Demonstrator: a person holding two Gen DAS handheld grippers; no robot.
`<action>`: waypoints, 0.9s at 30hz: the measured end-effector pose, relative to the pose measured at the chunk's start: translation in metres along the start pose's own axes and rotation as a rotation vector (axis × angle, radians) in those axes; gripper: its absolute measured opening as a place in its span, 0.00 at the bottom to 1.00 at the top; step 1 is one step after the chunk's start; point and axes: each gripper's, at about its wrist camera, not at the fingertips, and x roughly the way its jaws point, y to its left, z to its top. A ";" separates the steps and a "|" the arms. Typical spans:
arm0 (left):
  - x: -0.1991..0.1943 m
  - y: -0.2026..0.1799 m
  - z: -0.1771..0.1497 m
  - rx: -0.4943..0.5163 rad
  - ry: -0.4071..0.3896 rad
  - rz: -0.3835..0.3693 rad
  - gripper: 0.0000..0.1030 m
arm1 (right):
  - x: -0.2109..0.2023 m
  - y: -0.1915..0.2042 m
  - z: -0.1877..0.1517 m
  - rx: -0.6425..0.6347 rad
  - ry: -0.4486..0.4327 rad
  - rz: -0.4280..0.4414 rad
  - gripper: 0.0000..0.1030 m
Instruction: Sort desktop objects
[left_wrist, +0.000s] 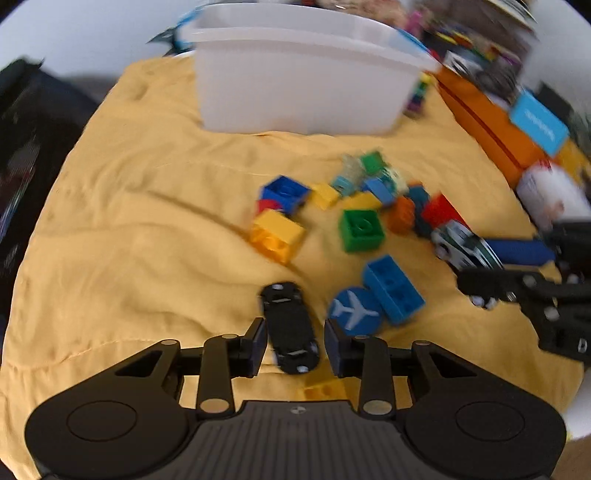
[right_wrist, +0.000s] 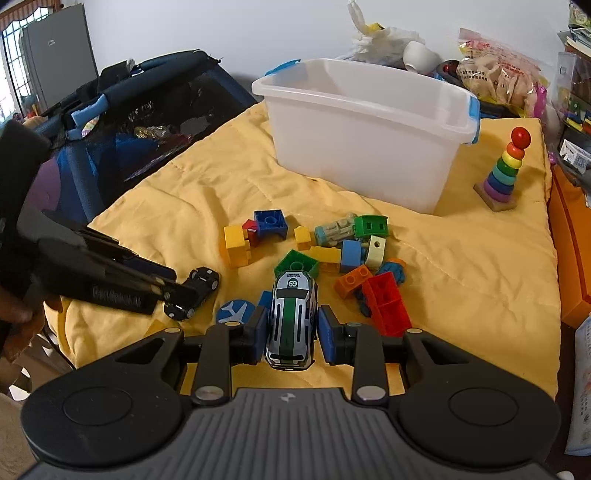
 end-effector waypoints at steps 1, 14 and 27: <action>0.002 -0.004 0.000 0.019 0.005 0.003 0.37 | 0.001 0.000 -0.001 0.004 0.004 -0.001 0.32; 0.004 0.044 -0.001 -0.244 -0.008 -0.210 0.16 | 0.005 -0.006 -0.006 0.041 0.029 -0.012 0.32; -0.032 0.041 -0.012 -0.156 -0.104 -0.015 0.47 | 0.017 -0.004 -0.007 -0.006 0.056 -0.017 0.32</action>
